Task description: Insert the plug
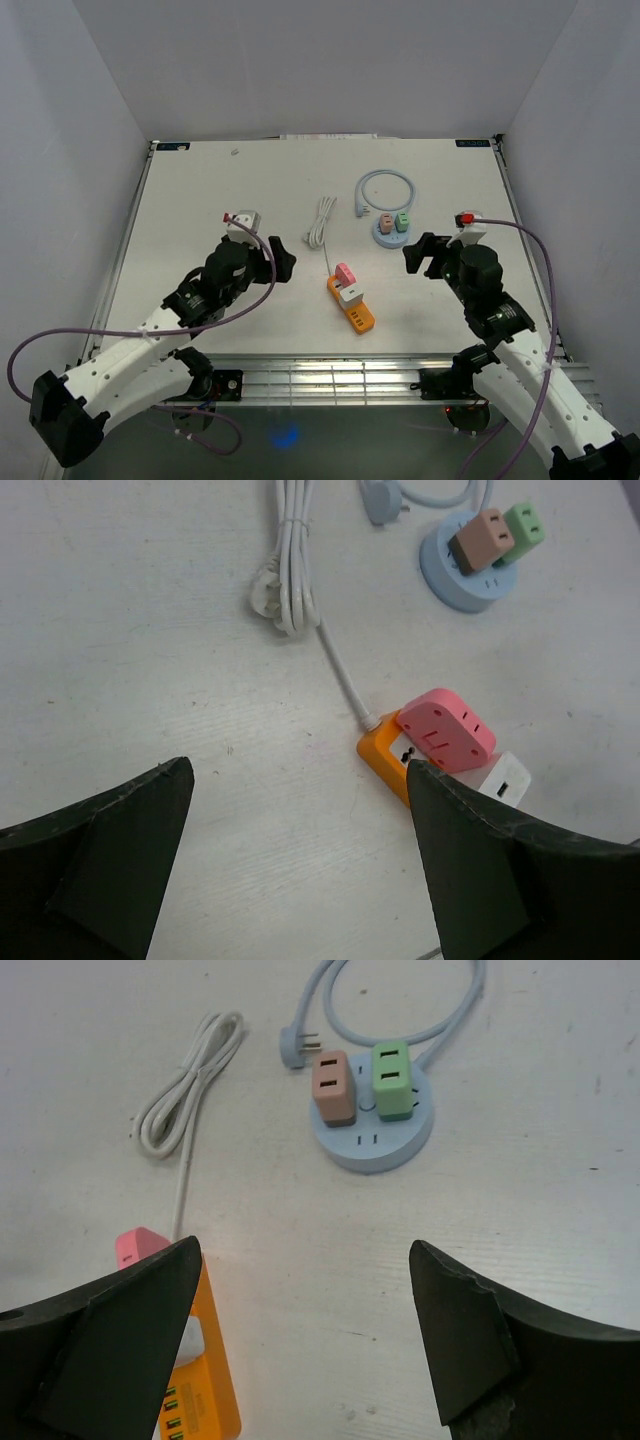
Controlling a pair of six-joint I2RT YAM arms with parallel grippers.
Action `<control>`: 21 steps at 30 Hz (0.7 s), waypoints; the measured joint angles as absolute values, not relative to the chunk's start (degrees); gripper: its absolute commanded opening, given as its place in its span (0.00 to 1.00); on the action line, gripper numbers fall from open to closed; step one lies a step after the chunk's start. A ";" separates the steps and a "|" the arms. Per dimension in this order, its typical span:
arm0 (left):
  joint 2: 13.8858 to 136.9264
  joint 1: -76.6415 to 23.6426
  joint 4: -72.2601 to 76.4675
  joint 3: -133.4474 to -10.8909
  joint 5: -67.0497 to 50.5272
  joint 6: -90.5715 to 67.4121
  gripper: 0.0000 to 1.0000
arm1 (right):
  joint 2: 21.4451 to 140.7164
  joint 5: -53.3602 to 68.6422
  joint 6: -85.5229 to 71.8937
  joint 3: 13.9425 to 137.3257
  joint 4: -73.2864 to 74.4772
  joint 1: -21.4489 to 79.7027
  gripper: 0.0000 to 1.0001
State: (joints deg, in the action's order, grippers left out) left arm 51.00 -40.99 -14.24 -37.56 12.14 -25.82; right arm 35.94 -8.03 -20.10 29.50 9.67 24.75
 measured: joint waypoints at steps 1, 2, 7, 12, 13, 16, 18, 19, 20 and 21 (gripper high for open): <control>48.58 -41.01 -13.52 -35.79 13.39 -27.29 0.98 | 34.28 -9.58 -19.94 29.02 9.56 24.75 0.89; 45.76 -41.01 -12.53 -33.89 14.94 -28.77 0.98 | 32.53 -11.22 -19.86 28.29 9.47 24.75 0.89; 31.83 -40.99 -7.55 -24.36 22.98 -33.63 0.98 | 25.12 -18.35 -19.77 22.09 8.56 24.71 0.89; 21.39 -40.97 -3.79 -13.17 28.38 -34.72 0.98 | 22.28 -21.82 -19.94 18.90 8.91 24.49 0.89; 20.64 -40.97 -3.79 -11.70 28.51 -34.52 0.98 | 21.78 -22.35 -19.97 18.83 8.91 24.49 0.89; 19.84 -40.97 -3.49 -10.04 28.45 -33.63 0.98 | 21.39 -23.05 -20.08 18.85 8.43 24.45 0.89; 19.86 -40.97 -2.22 -10.09 28.49 -33.23 0.98 | 21.56 -23.57 -20.18 18.85 8.43 24.45 0.89; 19.92 -40.97 -1.54 -10.11 28.47 -32.99 0.98 | 21.76 -23.81 -20.34 18.85 8.43 24.45 0.89; 20.10 -40.97 -1.02 -10.13 28.47 -32.77 0.98 | 21.89 -23.92 -20.38 18.85 8.43 24.45 0.89; 20.36 -40.97 -0.75 -10.13 28.45 -32.53 0.98 | 22.11 -24.05 -20.49 18.85 8.45 24.45 0.89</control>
State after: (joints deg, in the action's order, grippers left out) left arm 20.36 -40.97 -0.75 -10.13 28.45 -32.53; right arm 22.11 -24.05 -20.49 18.85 8.45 24.45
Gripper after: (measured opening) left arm 0.979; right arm 0.896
